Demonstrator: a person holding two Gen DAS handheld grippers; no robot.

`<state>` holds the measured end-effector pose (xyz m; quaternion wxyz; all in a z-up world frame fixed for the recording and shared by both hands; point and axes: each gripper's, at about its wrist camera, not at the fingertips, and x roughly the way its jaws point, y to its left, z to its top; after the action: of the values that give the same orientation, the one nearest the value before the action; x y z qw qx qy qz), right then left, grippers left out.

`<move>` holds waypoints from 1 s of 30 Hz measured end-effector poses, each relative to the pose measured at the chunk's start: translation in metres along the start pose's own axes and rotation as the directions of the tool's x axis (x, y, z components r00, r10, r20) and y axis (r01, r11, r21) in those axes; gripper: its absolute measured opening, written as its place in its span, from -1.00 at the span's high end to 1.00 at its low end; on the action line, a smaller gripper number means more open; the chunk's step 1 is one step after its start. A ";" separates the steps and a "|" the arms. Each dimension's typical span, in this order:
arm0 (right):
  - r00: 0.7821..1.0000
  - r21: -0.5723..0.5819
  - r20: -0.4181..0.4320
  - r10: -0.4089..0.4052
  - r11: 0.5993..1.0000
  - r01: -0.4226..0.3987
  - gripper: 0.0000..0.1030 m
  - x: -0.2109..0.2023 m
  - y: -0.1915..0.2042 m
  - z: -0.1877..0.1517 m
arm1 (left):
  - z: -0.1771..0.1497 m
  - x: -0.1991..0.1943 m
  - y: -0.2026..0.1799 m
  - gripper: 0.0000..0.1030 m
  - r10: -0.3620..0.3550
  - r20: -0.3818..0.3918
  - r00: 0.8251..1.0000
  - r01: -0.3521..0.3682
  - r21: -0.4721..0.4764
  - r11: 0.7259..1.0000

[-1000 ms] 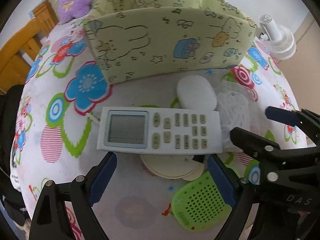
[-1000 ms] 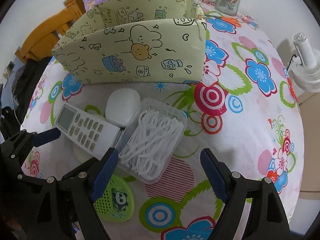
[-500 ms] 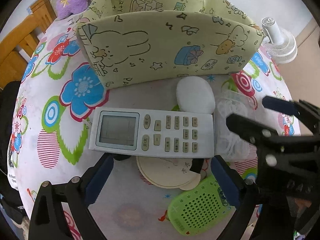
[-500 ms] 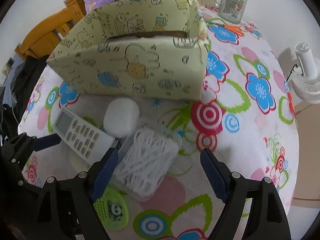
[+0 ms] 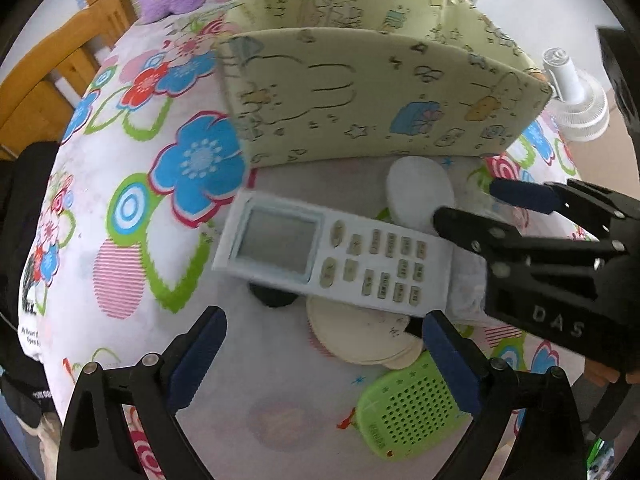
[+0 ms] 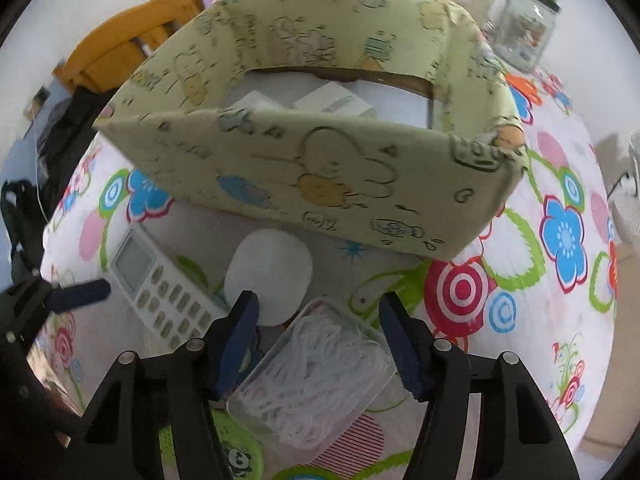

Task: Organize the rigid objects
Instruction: 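Grasp the white AC remote with the left tool while the right tool grasps the clear floss box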

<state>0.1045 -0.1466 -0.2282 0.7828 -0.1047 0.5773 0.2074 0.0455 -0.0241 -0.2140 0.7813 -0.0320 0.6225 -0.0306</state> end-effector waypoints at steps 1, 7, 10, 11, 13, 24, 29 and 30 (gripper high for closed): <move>1.000 -0.007 -0.004 0.003 1.000 -0.003 -0.28 0.000 0.002 -0.001 | -0.001 -0.001 0.001 -0.94 0.002 0.001 1.000 -0.002 -0.003 1.000; 0.999 -0.056 -0.019 0.045 0.997 -0.046 -0.28 -0.004 0.022 -0.014 | -0.012 -0.008 0.000 -0.95 0.007 -0.005 1.000 -0.007 0.041 0.999; 0.998 -0.033 -0.028 0.062 0.997 -0.063 -0.28 -0.004 0.027 -0.018 | -0.013 -0.007 -0.005 -0.95 0.013 -0.003 1.000 -0.013 0.063 0.998; 0.998 -0.018 -0.031 0.060 0.998 -0.061 -0.30 -0.003 0.027 -0.019 | -0.015 -0.009 -0.002 -0.95 0.011 -0.004 1.000 -0.011 0.066 0.998; 0.997 0.023 -0.033 0.063 0.998 -0.062 -0.32 -0.004 0.024 -0.021 | -0.012 -0.009 -0.004 -0.95 0.017 0.001 1.000 -0.017 0.073 0.997; 0.996 0.299 -0.022 0.087 0.951 -0.076 -0.44 -0.014 -0.032 -0.028 | 0.025 0.008 -0.008 -0.91 0.032 -0.010 0.999 -0.032 0.017 0.999; 0.997 0.354 -0.015 0.079 0.933 -0.069 -0.46 -0.017 -0.048 -0.033 | 0.037 0.019 -0.008 -0.40 0.020 -0.026 0.999 -0.020 -0.013 1.000; 0.997 0.352 -0.021 0.073 0.934 -0.061 -0.48 -0.016 -0.049 -0.034 | 0.038 0.019 -0.006 -0.30 0.020 -0.028 0.999 -0.021 -0.029 0.999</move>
<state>0.0929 -0.2069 -0.2272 0.7717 0.0528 0.6211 0.1259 0.0869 -0.0315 -0.2238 0.7724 -0.0366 0.6340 -0.0140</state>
